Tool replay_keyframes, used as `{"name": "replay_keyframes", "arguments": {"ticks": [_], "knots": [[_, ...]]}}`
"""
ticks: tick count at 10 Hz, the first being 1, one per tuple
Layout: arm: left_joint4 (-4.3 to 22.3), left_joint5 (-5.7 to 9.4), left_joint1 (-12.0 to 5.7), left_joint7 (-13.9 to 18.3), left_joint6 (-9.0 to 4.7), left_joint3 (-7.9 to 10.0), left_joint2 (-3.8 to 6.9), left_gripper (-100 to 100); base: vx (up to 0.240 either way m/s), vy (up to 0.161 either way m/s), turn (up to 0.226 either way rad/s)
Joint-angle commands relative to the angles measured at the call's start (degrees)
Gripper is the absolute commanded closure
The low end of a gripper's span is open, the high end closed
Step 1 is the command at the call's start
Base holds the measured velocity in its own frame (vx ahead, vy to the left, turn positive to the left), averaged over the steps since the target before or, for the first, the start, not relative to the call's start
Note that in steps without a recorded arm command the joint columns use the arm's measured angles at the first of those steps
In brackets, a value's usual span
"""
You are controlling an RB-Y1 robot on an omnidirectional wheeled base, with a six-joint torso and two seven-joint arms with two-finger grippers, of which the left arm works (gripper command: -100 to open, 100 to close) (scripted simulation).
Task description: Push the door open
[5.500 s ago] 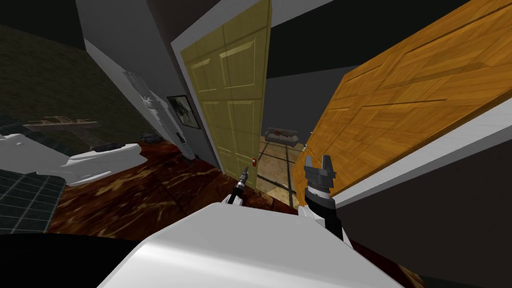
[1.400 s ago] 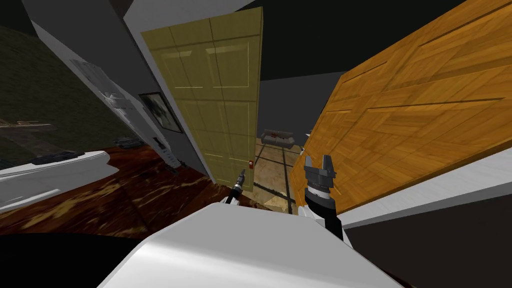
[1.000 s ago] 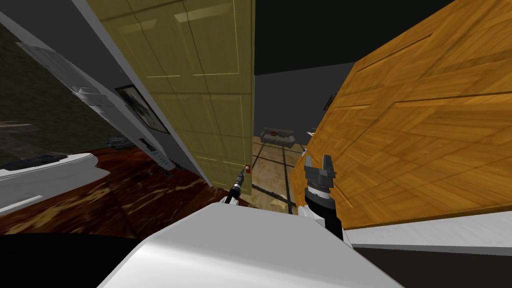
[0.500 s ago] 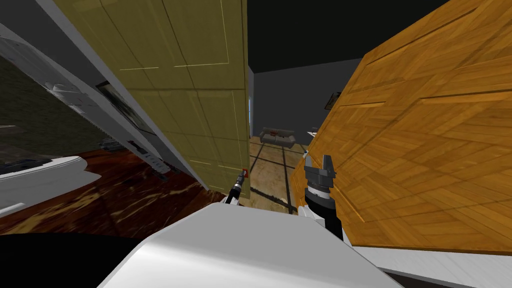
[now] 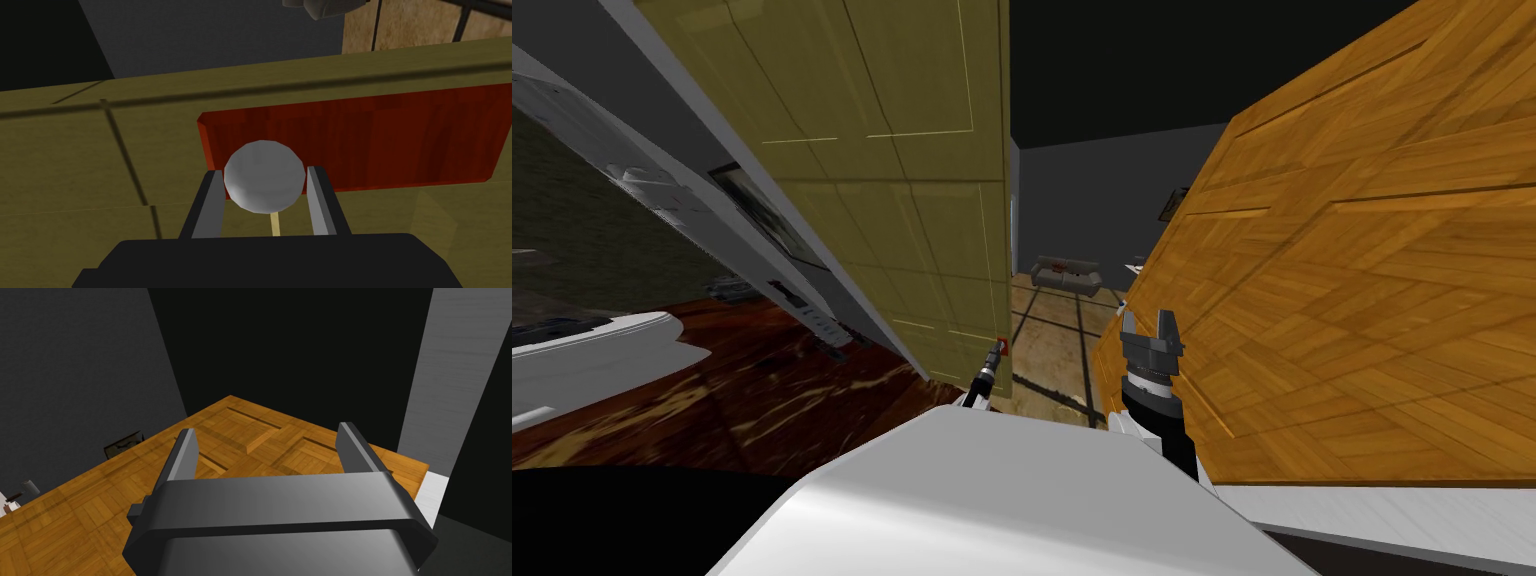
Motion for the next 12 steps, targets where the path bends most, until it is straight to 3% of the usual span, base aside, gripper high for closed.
{"name": "replay_keyframes", "arguments": {"ticks": [1, 10, 11, 12], "knots": [[0.1, 0.27, -0.07, -0.1, -0.01, 0.59, 0.37, 100, 0.094, -0.027, 0.013], [0.7, 2.28, -0.60, -1.0, -0.08, 5.06, 2.08, 100, 0.180, -0.062, 0.051], [0.8, 2.83, -0.75, -1.3, -0.10, 6.28, 2.33, 100, 0.166, -0.038, 0.085], [1.1, 2.91, -1.00, -1.3, -0.14, 5.88, 1.83, -100, -0.039, -0.075, 0.112]]}}
